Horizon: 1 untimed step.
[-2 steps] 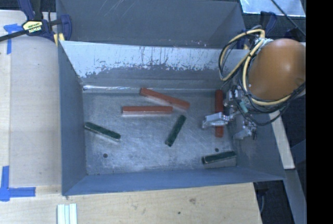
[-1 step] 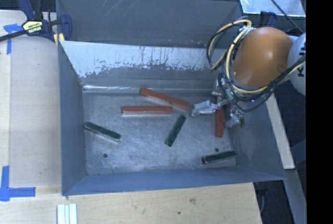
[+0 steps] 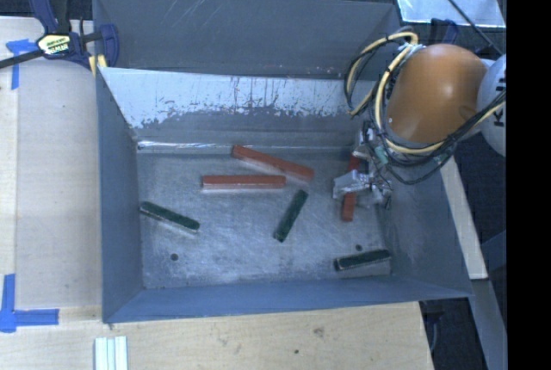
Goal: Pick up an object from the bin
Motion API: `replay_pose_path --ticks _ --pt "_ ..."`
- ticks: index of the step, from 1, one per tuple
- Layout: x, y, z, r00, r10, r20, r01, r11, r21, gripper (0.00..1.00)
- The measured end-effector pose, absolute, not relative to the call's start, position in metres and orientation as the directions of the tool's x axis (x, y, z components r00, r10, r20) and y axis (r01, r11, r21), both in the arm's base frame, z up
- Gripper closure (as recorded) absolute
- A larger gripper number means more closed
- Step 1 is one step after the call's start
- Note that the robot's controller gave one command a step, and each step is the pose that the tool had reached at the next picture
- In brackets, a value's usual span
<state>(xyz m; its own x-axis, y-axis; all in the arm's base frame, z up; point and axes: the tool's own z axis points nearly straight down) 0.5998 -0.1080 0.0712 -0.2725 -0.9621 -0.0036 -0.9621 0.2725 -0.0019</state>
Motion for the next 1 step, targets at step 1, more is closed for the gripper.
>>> replay_pose_path --ticks 1 --pt "0.6182 -0.0949 0.2412 -0.272 -0.962 -0.003 -0.962 0.272 -0.011 1.0"
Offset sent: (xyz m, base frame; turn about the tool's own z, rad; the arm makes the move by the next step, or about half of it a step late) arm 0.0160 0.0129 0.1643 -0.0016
